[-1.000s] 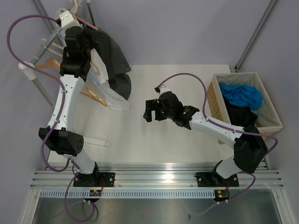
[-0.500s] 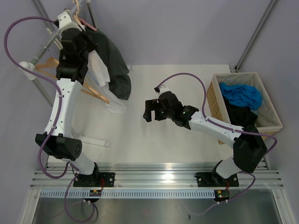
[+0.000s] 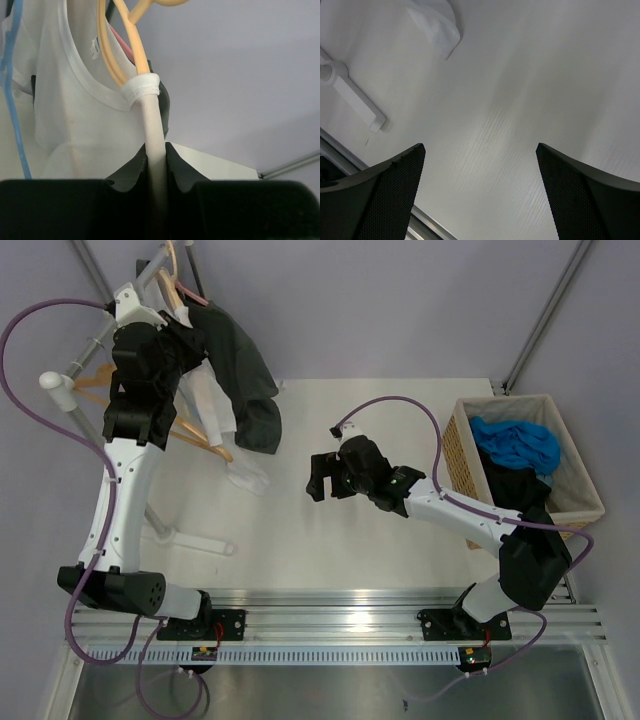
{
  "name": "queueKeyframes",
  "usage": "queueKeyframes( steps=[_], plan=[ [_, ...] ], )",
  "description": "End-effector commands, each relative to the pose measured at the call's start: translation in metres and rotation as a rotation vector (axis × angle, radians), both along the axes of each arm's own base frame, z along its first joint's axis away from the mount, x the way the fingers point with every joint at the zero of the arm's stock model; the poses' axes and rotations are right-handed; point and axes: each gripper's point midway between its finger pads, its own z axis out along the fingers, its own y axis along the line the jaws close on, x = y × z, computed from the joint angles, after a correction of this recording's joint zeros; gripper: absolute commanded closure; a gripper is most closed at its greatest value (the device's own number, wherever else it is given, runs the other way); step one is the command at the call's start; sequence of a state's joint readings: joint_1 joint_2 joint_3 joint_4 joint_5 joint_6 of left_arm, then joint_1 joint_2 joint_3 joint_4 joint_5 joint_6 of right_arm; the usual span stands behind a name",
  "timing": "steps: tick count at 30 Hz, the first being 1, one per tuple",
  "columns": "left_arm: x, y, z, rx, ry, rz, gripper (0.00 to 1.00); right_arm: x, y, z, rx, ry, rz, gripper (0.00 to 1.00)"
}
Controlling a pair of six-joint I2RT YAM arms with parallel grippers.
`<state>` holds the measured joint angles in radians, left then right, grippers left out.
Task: Remove the t-shirt from the hanger
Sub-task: Pick up the hanger from the clothesline.
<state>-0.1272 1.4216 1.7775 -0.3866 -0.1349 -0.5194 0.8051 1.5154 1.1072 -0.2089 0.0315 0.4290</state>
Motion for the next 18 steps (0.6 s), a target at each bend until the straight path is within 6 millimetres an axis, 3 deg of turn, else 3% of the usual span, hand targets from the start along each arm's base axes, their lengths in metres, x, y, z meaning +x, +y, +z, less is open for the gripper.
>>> queueKeyframes(
  steps=[1,13,18],
  plan=[
    [-0.028,-0.019,0.053,-0.057,-0.172,-0.114,1.00,-0.003,0.012,0.028,0.052,-0.043,0.040,0.01],
    [-0.068,-0.033,0.038,-0.125,-0.132,-0.213,1.00,-0.002,0.011,0.028,0.046,-0.047,0.036,0.00],
    [-0.087,-0.038,0.044,-0.159,-0.148,-0.250,1.00,-0.001,0.009,0.026,0.036,-0.047,0.029,0.00]
  ],
)
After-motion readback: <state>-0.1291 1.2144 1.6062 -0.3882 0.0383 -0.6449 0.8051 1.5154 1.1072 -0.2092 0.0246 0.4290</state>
